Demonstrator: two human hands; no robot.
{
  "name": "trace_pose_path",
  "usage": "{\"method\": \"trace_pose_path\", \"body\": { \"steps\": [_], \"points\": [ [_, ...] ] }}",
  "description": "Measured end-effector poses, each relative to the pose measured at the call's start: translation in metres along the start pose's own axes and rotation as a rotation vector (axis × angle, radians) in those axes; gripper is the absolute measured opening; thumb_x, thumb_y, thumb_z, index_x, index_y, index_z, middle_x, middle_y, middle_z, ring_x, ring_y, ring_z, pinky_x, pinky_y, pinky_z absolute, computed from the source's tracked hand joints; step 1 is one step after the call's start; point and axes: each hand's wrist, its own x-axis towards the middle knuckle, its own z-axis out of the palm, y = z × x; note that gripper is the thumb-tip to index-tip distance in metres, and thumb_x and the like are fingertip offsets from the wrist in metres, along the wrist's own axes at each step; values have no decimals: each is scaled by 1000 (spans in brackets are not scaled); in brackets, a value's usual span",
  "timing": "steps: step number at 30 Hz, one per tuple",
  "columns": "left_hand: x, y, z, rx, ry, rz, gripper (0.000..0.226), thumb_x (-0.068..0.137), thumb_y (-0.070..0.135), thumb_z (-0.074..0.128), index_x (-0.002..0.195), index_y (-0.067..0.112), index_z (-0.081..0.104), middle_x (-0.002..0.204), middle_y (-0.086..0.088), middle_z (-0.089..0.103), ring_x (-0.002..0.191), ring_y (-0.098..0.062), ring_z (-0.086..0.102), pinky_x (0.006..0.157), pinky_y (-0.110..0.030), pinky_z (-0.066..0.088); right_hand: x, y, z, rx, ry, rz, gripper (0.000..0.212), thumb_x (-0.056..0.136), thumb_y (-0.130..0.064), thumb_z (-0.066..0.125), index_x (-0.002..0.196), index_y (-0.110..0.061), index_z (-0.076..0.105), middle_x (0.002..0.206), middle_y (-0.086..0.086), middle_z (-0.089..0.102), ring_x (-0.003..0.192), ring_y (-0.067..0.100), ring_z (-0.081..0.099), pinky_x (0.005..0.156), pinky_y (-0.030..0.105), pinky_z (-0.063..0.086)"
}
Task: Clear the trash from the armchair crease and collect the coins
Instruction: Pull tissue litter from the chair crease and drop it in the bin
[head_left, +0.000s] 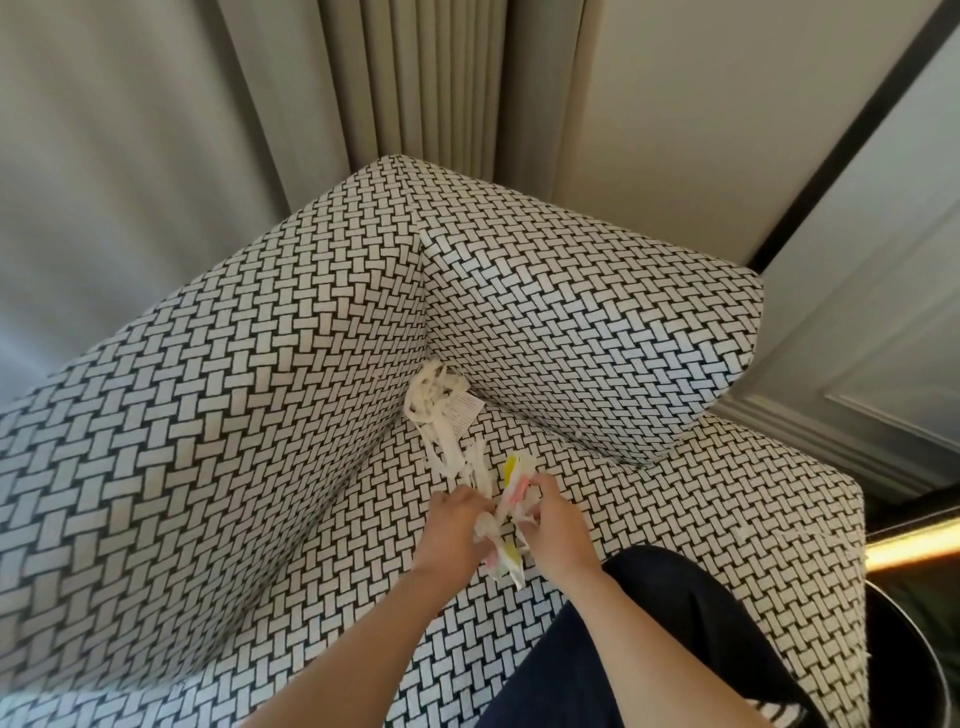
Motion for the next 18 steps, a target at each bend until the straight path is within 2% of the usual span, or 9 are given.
{"method": "trace_pose_path", "body": {
  "steps": [3, 5, 9, 13, 15, 18],
  "points": [
    [0, -1, 3, 11, 18, -37, 29, 73, 6, 69, 101, 14, 67, 107, 3, 57, 105, -17, 42, 83, -19, 33, -1, -1, -1, 64, 2, 26, 53, 91, -11, 57, 137, -22, 32, 84, -6, 59, 73, 6, 61, 61, 19, 51],
    [-2, -1, 4, -22, 58, -50, 19, 72, 0, 67, 88, 9, 68, 95, -2, 61, 94, -18, 51, 76, -20, 40, -2, -2, -3, 105, 14, 37, 58, 91, -13, 58, 140, -20, 29, 87, -5, 61, 75, 5, 60, 61, 16, 48],
    [-12, -7, 0, -217, 176, -142, 19, 75, -1, 65, 73, 16, 59, 76, 5, 62, 66, -10, 50, 51, -12, 32, -4, -3, -6, 156, 41, 41, 62, 90, -11, 59, 142, -20, 27, 90, -5, 60, 79, 6, 59, 71, 16, 47],
    [-22, -21, -9, -444, 287, -300, 21, 75, 11, 75, 77, 22, 58, 71, 9, 61, 53, -6, 46, 43, -12, 31, -4, -4, -6, 175, 39, 16, 62, 90, -11, 59, 143, -21, 27, 94, -4, 61, 81, 5, 60, 69, 16, 49],
    [-27, -27, -15, -480, 341, -337, 22, 74, 16, 77, 84, 20, 57, 77, 10, 61, 57, -4, 50, 45, -12, 34, -3, -4, -6, 149, 33, -10, 60, 90, -12, 58, 142, -22, 29, 93, -8, 59, 79, 4, 60, 70, 19, 53],
    [-32, -38, -23, -566, 384, -394, 30, 74, 18, 77, 94, 19, 54, 85, 6, 61, 70, -2, 55, 51, -15, 37, -1, -5, -1, 84, 7, -59, 58, 91, -14, 58, 141, -25, 31, 87, -15, 55, 70, 2, 60, 60, 14, 50]
  ]
}}
